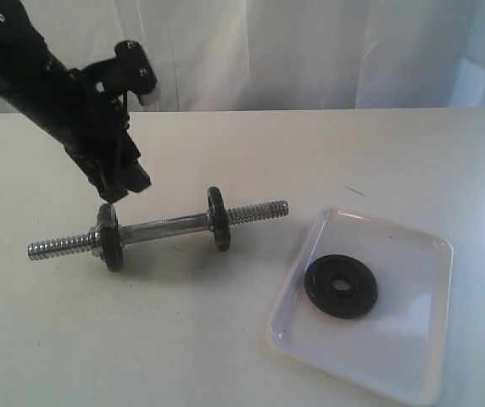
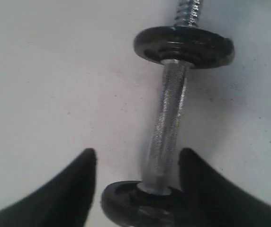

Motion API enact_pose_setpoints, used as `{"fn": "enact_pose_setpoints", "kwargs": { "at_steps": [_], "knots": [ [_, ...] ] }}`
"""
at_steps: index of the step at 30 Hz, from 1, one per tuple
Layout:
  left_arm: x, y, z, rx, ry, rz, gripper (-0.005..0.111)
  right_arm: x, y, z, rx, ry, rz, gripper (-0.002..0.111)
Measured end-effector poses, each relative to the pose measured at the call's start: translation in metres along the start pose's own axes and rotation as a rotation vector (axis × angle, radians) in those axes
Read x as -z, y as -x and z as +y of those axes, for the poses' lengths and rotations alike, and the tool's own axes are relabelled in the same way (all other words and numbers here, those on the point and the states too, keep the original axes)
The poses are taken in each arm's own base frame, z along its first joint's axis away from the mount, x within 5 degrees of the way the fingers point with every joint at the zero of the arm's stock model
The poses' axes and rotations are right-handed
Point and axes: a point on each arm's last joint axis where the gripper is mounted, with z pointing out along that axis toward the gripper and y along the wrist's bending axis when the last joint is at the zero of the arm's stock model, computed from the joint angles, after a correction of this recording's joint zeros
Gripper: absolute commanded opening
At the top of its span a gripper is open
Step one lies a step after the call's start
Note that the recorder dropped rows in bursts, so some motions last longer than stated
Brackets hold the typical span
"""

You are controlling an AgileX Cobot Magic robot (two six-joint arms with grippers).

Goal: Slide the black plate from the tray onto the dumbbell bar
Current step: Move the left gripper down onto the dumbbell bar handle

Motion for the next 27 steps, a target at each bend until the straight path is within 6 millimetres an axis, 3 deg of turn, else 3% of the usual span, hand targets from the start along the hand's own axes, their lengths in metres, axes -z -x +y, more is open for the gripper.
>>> {"fn": "enact_pose_setpoints", "kwargs": {
  "at_steps": [3, 10, 27],
  "knots": [
    [-0.014, 0.005, -0.010, -0.057, -0.055, 0.026, 0.096, 0.000, 0.000, 0.000, 0.000, 0.000, 0.000, 0.000],
    [-0.047, 0.014, -0.034, -0.237, -0.151, 0.060, 0.096, 0.000, 0.000, 0.000, 0.000, 0.000, 0.000, 0.000],
    [-0.100, 0.008, -0.023, -0.202, -0.068, 0.051, 0.096, 0.000, 0.000, 0.000, 0.000, 0.000, 0.000, 0.000]
  ]
}}
